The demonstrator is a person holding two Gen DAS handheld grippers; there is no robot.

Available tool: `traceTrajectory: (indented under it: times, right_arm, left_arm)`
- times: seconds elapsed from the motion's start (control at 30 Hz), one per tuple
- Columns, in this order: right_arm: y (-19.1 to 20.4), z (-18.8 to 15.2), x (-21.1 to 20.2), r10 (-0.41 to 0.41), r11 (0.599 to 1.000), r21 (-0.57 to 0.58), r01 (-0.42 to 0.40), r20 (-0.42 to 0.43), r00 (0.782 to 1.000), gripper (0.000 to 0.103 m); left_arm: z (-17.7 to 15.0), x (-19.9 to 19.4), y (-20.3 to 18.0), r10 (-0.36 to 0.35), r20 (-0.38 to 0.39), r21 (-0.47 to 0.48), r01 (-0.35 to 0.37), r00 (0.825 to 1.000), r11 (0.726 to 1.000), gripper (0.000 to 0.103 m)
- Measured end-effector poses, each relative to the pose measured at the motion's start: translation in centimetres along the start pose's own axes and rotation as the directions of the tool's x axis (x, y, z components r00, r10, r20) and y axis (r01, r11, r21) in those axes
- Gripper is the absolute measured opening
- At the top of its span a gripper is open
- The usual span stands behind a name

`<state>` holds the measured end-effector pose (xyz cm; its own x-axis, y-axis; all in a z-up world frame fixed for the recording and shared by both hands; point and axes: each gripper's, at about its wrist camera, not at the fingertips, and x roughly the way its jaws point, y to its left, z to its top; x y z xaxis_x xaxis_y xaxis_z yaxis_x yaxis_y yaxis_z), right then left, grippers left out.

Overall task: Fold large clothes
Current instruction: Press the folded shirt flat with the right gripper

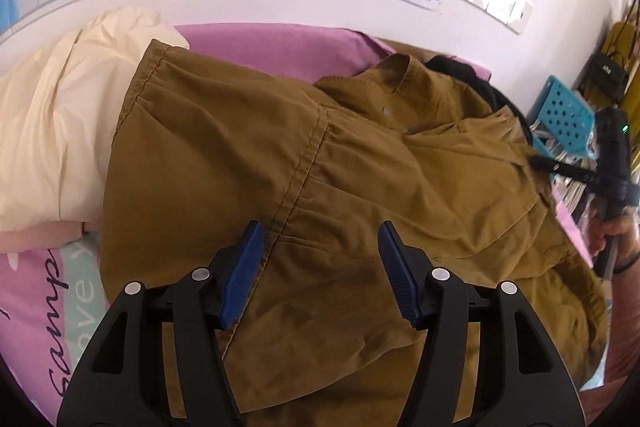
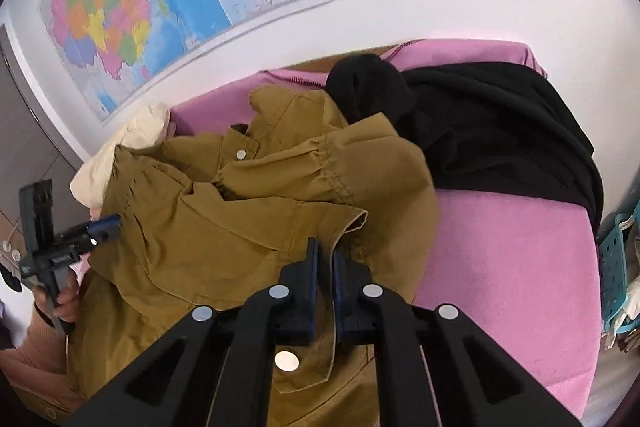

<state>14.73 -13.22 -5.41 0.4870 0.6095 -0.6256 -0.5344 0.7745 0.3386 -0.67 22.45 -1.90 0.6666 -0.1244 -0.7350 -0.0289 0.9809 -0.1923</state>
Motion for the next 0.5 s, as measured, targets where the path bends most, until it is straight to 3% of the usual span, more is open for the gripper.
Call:
traceTrajectory:
  times: [0.3, 0.5]
  right_arm:
    - [0.7, 0.6, 0.2, -0.054, 0.998, -0.036, 0.054, 0.014, 0.998, 0.004]
    - [0.0, 0.2, -0.7, -0.056, 0.998, 0.010, 0.056, 0.022, 0.998, 0.012]
  left_arm:
    - [-0.1, 2.1, 0.2, 0.044, -0.056, 0.001, -0.044, 0.997, 0.999, 0.060]
    - [0.2, -0.9, 0.7, 0.083, 0.008, 0.004, -0.083, 0.997, 0.997, 0.060]
